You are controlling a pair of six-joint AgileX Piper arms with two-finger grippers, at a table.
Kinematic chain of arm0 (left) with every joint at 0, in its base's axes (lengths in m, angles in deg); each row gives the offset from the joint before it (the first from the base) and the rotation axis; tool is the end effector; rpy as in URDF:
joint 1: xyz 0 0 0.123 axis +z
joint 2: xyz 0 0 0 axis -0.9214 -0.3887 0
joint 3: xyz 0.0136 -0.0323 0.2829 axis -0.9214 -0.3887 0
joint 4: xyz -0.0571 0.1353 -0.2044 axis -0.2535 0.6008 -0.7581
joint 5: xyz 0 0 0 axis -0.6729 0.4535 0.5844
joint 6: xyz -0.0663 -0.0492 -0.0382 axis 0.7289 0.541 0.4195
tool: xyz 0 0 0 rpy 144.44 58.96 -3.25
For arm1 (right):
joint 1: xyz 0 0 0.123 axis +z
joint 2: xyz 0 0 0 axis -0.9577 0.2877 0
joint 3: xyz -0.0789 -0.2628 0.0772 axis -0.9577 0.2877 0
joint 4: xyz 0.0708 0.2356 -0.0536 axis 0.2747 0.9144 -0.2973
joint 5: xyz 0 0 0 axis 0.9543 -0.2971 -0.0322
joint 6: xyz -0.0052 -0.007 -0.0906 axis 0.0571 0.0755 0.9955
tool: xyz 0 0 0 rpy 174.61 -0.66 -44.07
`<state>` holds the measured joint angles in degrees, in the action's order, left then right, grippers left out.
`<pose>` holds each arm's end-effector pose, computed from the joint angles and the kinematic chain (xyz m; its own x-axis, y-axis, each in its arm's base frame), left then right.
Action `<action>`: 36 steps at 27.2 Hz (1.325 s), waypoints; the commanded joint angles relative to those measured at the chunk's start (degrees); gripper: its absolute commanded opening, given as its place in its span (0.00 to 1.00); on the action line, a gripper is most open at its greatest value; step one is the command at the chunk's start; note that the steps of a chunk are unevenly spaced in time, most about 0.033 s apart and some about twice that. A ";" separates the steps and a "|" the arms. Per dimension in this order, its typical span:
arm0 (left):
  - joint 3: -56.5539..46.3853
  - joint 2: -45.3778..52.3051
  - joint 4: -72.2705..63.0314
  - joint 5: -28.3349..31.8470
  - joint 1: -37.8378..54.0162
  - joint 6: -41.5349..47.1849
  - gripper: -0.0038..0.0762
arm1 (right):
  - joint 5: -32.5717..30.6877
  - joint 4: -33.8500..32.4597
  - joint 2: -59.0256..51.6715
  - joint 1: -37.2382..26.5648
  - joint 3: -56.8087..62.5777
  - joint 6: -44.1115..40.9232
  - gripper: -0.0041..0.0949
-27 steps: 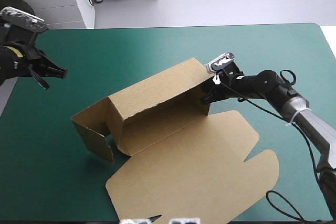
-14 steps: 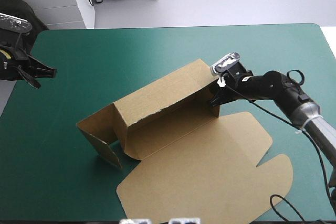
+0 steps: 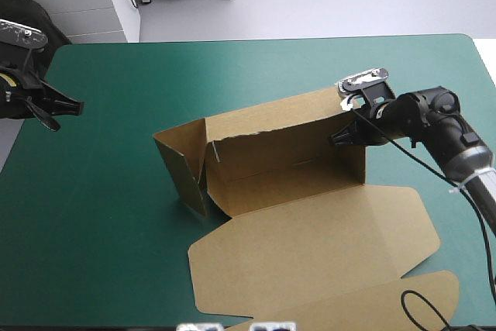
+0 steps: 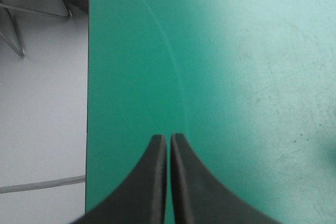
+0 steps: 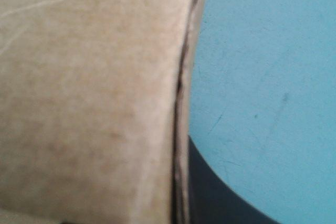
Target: Fold the box
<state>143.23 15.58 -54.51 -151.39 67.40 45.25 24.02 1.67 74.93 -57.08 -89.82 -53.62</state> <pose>0.2339 0.0148 0.4807 -0.6893 0.2861 -0.6656 0.0911 0.9457 0.3120 0.2919 0.0895 0.3439 -0.7516 -0.3516 -0.5580 -0.4054 0.9137 -0.0297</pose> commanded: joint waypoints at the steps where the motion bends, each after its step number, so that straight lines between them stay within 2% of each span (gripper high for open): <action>1: 1.86 1.42 0.06 1.23 -0.07 0.26 0.06 | -4.13 -3.60 4.01 0.05 -7.93 -3.37 0.02; 9: 1.76 1.42 0.06 1.23 -0.07 0.26 0.06 | -8.52 -3.05 23.13 0.05 -26.58 -6.32 0.02; 15: -0.25 0.50 0.06 1.35 -0.07 0.26 0.06 | -8.47 -3.06 28.10 0.05 -31.11 -5.94 0.05; 19: -3.32 0.25 0.06 2.48 -0.07 0.26 0.06 | -7.59 -3.15 28.33 0.05 -32.07 -5.73 0.21; 23: -4.38 0.25 0.06 3.44 -0.07 0.26 0.06 | -10.57 -3.04 28.33 0.05 -35.57 -4.34 0.51; 26: -4.38 0.25 0.06 3.98 -0.07 0.26 0.06 | -14.87 -3.19 28.33 0.05 -39.87 -3.14 0.69; 28: -4.38 0.25 0.06 3.98 -0.07 0.26 0.06 | -17.86 -4.27 28.33 0.05 -42.55 -2.85 0.73; 36: -4.38 0.25 0.06 3.53 -0.07 0.26 0.06 | -17.73 -4.27 26.13 0.05 -42.84 -3.67 0.74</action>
<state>137.46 14.31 -54.51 -150.48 67.40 45.11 6.64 -2.24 104.83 -57.13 -131.20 -57.58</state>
